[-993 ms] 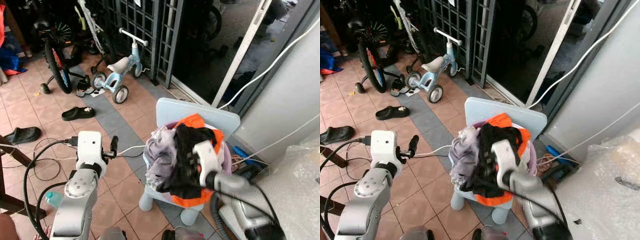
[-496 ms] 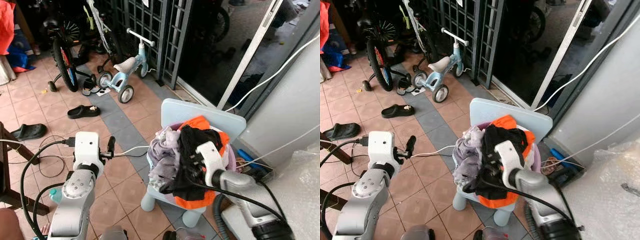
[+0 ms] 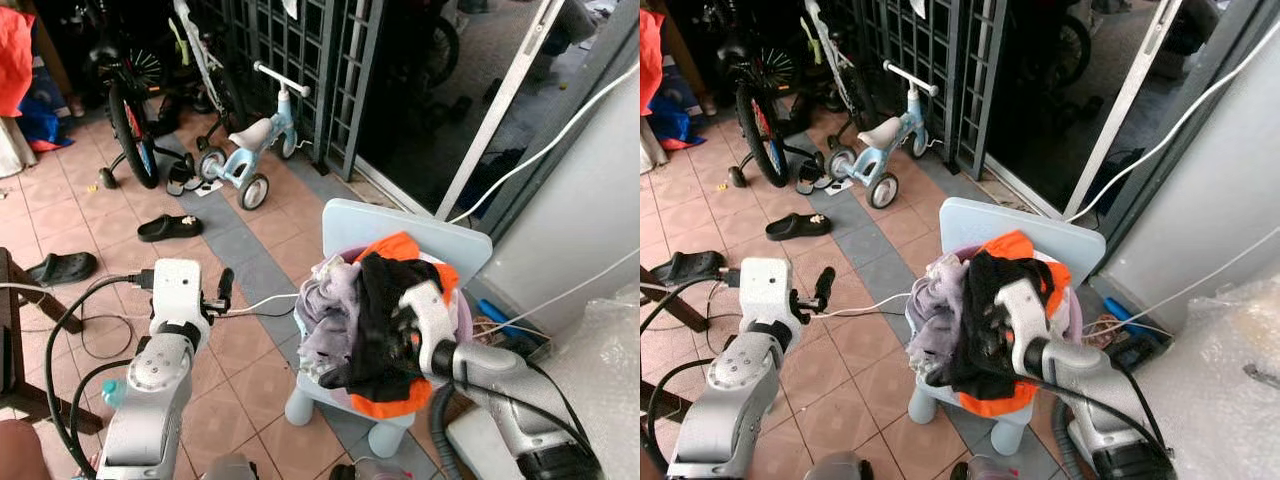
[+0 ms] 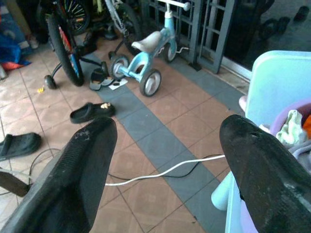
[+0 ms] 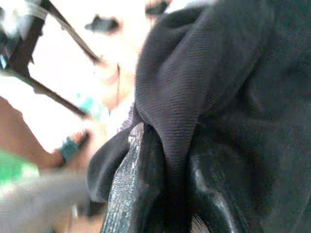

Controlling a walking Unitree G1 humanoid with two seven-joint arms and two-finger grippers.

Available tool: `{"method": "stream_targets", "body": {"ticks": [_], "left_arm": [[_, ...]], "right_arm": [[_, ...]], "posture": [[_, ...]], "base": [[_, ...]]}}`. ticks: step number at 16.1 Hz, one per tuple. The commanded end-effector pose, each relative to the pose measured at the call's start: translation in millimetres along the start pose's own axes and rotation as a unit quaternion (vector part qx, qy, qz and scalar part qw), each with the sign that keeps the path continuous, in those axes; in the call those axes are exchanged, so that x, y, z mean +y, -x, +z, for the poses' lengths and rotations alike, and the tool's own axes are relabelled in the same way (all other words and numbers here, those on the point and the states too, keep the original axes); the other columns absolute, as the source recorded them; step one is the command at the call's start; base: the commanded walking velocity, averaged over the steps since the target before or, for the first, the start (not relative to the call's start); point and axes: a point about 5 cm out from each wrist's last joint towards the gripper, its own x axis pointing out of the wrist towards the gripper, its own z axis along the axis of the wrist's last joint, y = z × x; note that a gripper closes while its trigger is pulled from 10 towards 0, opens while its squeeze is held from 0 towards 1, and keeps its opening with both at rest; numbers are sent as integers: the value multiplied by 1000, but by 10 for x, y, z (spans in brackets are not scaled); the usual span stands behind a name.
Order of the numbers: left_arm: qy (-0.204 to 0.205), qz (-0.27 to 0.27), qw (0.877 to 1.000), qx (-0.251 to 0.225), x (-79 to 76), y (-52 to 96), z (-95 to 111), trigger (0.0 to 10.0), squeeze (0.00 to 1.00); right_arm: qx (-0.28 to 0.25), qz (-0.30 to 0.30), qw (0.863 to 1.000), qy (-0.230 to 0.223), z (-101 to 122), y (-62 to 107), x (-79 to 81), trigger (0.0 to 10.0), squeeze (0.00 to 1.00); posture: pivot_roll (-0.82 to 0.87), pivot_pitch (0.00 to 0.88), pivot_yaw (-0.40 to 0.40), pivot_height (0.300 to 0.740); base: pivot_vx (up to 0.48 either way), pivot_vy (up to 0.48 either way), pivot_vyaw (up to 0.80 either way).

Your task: Clothes washing

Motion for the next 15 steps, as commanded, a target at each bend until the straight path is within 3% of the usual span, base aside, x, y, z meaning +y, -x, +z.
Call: {"method": "stream_targets", "body": {"ticks": [1, 3, 4, 5, 6, 7, 8, 9, 10, 11, 14, 15], "left_arm": [[-2, -6, 1000, 4, -6, -14, -21, 10000, 0], [-2, -6, 1000, 1, -9, -29, -5, 10000, 0], [-2, -5, 1000, 0, -7, -33, -4, 10000, 0], [-3, -6, 1000, -1, -10, -38, -1, 10000, 0], [-3, -7, 1000, -1, -17, -43, 1, 10000, 0], [-2, -9, 1000, -1, -34, -44, 0, 10000, 0], [-2, -10, 1000, -1, -46, -45, -1, 10000, 0], [-1, -12, 1000, -1, -57, -43, -2, 10000, 0], [-1, -13, 1000, -1, -59, -43, -4, 10000, 0], [0, -12, 1000, 0, -60, -42, -8, 10000, 0], [0, -14, 1000, 1, -66, -41, -15, 10000, 0], [0, -14, 1000, 2, -67, -38, -20, 10000, 0]], "right_arm": [[-85, 17, 996, -6, 324, 28, 50, 0, 0], [-182, 64, 979, -64, 625, 67, 187, 0, 0], [-198, 80, 974, -77, 658, 77, 220, 0, 0], [-197, 85, 974, -76, 642, 76, 237, 0, 0], [-155, 64, 985, -39, 525, 33, 220, 0, 0], [-69, 6, 997, 45, 267, -31, 139, 5882, 0], [-47, -19, 997, 51, 175, -41, 93, 4902, 0], [-42, -63, 996, 46, 129, -43, 22, 10000, 0], [-43, -88, 994, 44, 126, -41, -16, 10000, 906], [-43, -111, 992, 44, 121, -40, -56, 10000, 1000], [-45, -112, 991, 61, 121, -60, -39, 10000, 1000], [-44, -84, 994, 63, 130, -57, -16, 10000, 1000]], "posture": [[1, 0, -29, 740], [2, 0, -29, 740], [2, 0, -28, 740], [2, 0, -28, 740], [0, 0, -27, 740], [-1, 0, -27, 740], [1, 0, -28, 740], [0, 0, -29, 740], [0, 0, -29, 740], [0, 0, -30, 740], [-2, 0, -30, 740], [-4, 0, -31, 740]], "base": [[0, 0, 0], [0, 0, 0], [0, 0, 0], [0, 0, 0], [0, 0, 0], [0, 0, 0], [0, 0, 0], [0, 0, 0], [0, 0, 0], [0, 0, 0], [0, 0, 0], [0, 0, 0]]}}
